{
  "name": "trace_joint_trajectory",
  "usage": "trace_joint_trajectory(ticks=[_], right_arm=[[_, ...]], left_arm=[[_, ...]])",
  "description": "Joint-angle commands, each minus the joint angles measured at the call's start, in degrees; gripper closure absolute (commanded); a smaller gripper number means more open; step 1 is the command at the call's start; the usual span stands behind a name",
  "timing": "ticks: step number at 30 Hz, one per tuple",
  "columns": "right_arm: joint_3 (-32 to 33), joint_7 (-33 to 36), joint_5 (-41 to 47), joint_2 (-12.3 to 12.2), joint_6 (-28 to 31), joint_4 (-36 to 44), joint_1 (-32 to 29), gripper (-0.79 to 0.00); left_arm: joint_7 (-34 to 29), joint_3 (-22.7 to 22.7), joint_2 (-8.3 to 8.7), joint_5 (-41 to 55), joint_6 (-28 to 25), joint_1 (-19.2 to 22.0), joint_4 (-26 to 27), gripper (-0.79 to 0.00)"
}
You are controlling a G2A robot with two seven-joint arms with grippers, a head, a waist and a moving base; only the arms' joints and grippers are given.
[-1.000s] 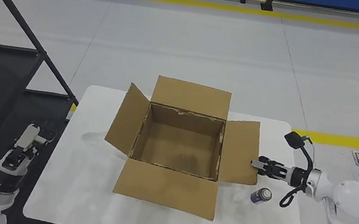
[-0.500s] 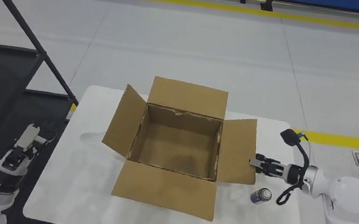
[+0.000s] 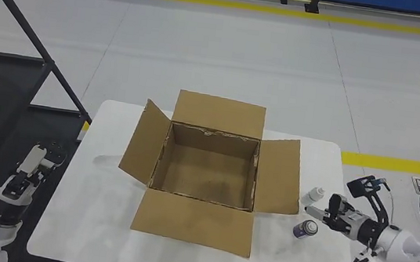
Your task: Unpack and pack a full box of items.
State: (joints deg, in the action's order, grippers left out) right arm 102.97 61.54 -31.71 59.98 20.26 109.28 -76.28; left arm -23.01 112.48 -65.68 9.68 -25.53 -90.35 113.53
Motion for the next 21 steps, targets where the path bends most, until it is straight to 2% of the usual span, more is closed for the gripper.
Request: trace_joint_trajectory(ticks=[1,6,12,21], right_arm=[[0.5,-0.9,-2.8,-0.1,1.4,1.7,-3.8,-0.785],[-2.6,-0.5,-10.8,-0.4,1.2,1.9,-6.1,-0.785],[-7.7,0.2,-17.1,-0.6,-2.8,-2.8,-2.0,-0.785],[-13.3,2.8,-19.3,-0.6,-4.3,-10.0,4.8,-0.785]], left_arm=[[0.0,0.0,0.0,0.0,0.0,0.0,0.0,-0.785],[0.0,0.0,0.0,0.0,0.0,0.0,0.0,-0.785],[0.0,0.0,0.0,0.0,0.0,0.0,0.0,-0.785],[0.0,0.0,0.0,0.0,0.0,0.0,0.0,-0.785]])
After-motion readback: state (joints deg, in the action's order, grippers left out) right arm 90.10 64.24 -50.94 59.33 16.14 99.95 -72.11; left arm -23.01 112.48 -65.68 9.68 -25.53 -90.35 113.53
